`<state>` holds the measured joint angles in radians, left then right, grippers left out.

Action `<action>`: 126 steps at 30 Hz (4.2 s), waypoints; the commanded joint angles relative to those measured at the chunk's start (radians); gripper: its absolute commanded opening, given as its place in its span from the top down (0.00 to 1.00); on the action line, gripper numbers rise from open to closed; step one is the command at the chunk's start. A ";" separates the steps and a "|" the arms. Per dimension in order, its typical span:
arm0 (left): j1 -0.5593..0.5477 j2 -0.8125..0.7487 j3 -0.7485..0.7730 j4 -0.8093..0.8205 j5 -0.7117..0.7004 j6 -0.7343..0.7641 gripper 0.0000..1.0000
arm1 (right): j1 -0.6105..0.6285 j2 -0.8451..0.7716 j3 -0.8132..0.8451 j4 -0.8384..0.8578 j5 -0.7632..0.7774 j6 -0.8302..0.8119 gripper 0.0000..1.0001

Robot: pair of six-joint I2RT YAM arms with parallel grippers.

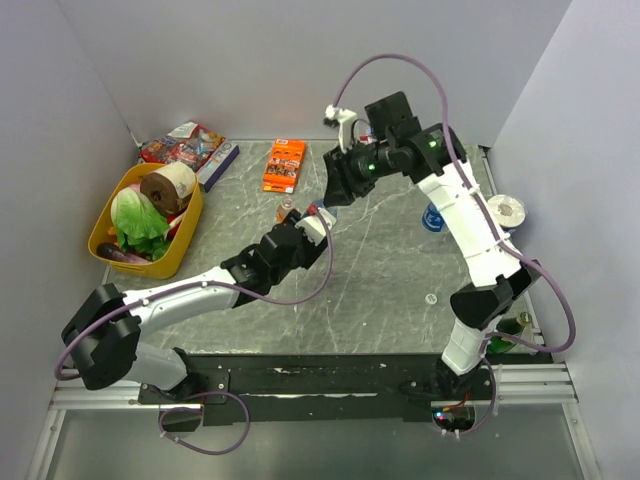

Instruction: Screw on the bottle caps

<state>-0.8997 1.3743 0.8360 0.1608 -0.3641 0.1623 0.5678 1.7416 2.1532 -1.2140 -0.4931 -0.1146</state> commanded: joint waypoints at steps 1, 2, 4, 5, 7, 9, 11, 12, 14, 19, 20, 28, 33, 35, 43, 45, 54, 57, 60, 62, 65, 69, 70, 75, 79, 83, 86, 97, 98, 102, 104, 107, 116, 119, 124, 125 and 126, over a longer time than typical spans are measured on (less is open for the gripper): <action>0.030 -0.026 0.074 0.002 0.074 0.000 0.99 | -0.052 0.009 0.194 -0.039 -0.205 0.058 0.41; 0.054 -0.038 0.052 -0.016 0.199 -0.001 0.99 | -0.081 -0.004 0.206 -0.032 -0.235 0.018 0.39; 0.087 -0.079 0.025 -0.073 0.388 0.029 0.99 | -0.134 -0.033 0.186 -0.030 -0.348 -0.061 0.35; 0.102 -0.092 0.005 -0.089 0.504 0.078 0.99 | -0.137 -0.077 0.165 -0.041 -0.375 -0.205 0.35; 0.122 -0.131 -0.011 -0.148 0.672 0.180 0.99 | -0.118 -0.143 0.042 -0.073 -0.424 -0.385 0.32; 0.150 -0.150 -0.006 -0.210 0.863 0.255 0.99 | -0.082 -0.276 -0.142 -0.059 -0.391 -0.639 0.30; 0.174 -0.143 0.032 -0.296 0.919 0.353 0.99 | 0.010 -0.417 -0.275 0.026 -0.276 -0.849 0.28; 0.182 -0.130 0.050 -0.329 0.956 0.393 0.99 | 0.044 -0.463 -0.403 0.065 -0.222 -0.908 0.27; 0.197 -0.087 0.121 -0.458 0.993 0.538 0.99 | 0.138 -0.557 -0.508 0.162 -0.118 -1.061 0.26; 0.209 -0.017 0.216 -0.581 1.024 0.696 0.99 | 0.188 -0.535 -0.532 0.156 -0.091 -1.172 0.28; 0.211 -0.015 0.228 -0.586 1.027 0.706 0.99 | 0.195 -0.524 -0.518 0.139 -0.094 -1.186 0.29; 0.211 -0.044 0.221 -0.558 1.036 0.730 0.99 | 0.219 -0.505 -0.518 0.108 -0.073 -1.293 0.34; 0.211 -0.058 0.206 -0.527 1.024 0.726 0.99 | 0.221 -0.481 -0.495 0.056 -0.071 -1.324 0.49; 0.211 -0.064 0.203 -0.514 1.024 0.715 0.99 | 0.224 -0.472 -0.492 0.048 -0.067 -1.326 0.51; 0.211 -0.086 0.170 -0.442 1.005 0.672 0.99 | 0.227 -0.450 -0.486 0.044 -0.062 -1.311 0.71; 0.211 -0.089 0.163 -0.390 0.995 0.646 0.99 | 0.224 -0.435 -0.458 0.028 -0.071 -1.283 0.88; 0.102 -0.040 0.143 -0.046 0.273 0.119 0.99 | 0.170 -0.214 -0.176 0.094 -0.021 -0.573 1.00; 0.061 -0.009 0.140 -0.029 0.078 -0.094 0.99 | 0.117 -0.145 -0.060 0.080 -0.048 -0.309 1.00; 0.036 0.050 0.164 -0.056 0.059 -0.237 0.99 | 0.086 -0.103 0.007 0.080 -0.094 -0.049 1.00; 0.016 0.092 0.212 -0.096 0.047 -0.280 0.99 | 0.084 -0.109 -0.006 0.122 -0.104 -0.004 1.00; 0.013 0.091 0.204 -0.070 0.088 -0.267 0.99 | 0.084 -0.102 0.014 0.130 -0.107 0.041 1.00; 0.019 0.069 0.180 -0.070 0.195 -0.182 0.55 | 0.084 -0.111 0.023 0.125 -0.076 0.007 1.00; 0.021 0.063 0.173 -0.069 0.236 -0.181 0.39 | 0.084 -0.116 0.017 0.123 -0.059 -0.005 1.00; 0.025 -0.012 0.114 -0.131 0.330 -0.118 0.04 | 0.017 -0.129 0.016 0.099 0.008 -0.118 1.00; 0.051 -0.151 0.028 -0.202 0.459 -0.080 0.04 | -0.037 -0.142 -0.044 0.096 0.085 -0.227 1.00; 0.111 -0.297 -0.003 -0.332 0.549 -0.079 0.04 | -0.062 -0.156 -0.167 0.186 0.143 -0.330 1.00; 0.171 -0.336 0.011 -0.452 0.593 -0.054 0.04 | -0.068 -0.148 -0.243 0.289 0.183 -0.355 1.00; 0.314 -0.406 0.000 -0.475 0.698 -0.119 0.04 | -0.115 -0.021 -0.323 0.513 0.264 -0.404 1.00; 0.321 -0.403 0.000 -0.469 0.699 -0.121 0.04 | -0.120 -0.002 -0.326 0.534 0.274 -0.408 1.00; 0.357 -0.389 0.015 -0.440 0.705 -0.124 0.04 | -0.131 0.044 -0.329 0.554 0.280 -0.405 1.00; 0.361 -0.383 0.021 -0.437 0.709 -0.119 0.04 | -0.132 0.078 -0.309 0.554 0.286 -0.399 1.00; 0.367 -0.388 0.020 -0.448 0.705 -0.109 0.04 | -0.132 0.107 -0.300 0.564 0.297 -0.382 1.00; 0.380 -0.393 0.006 -0.448 0.717 -0.102 0.04 | -0.131 0.137 -0.300 0.556 0.338 -0.367 0.69; 0.381 -0.386 0.008 -0.437 0.723 -0.102 0.04 | -0.131 0.145 -0.294 0.553 0.349 -0.362 0.60; 0.384 -0.376 0.011 -0.435 0.740 -0.106 0.04 | -0.134 0.168 -0.274 0.556 0.360 -0.352 0.50; 0.384 -0.376 0.011 -0.435 0.741 -0.106 0.04 | -0.134 0.173 -0.271 0.554 0.360 -0.350 0.47; 0.386 -0.374 0.011 -0.437 0.743 -0.104 0.04 | -0.137 0.174 -0.265 0.554 0.360 -0.347 0.46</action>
<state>-0.5201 0.9947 0.8276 -0.3122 0.3447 0.0628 0.4404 1.8935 1.8336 -0.6788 -0.1528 -0.4847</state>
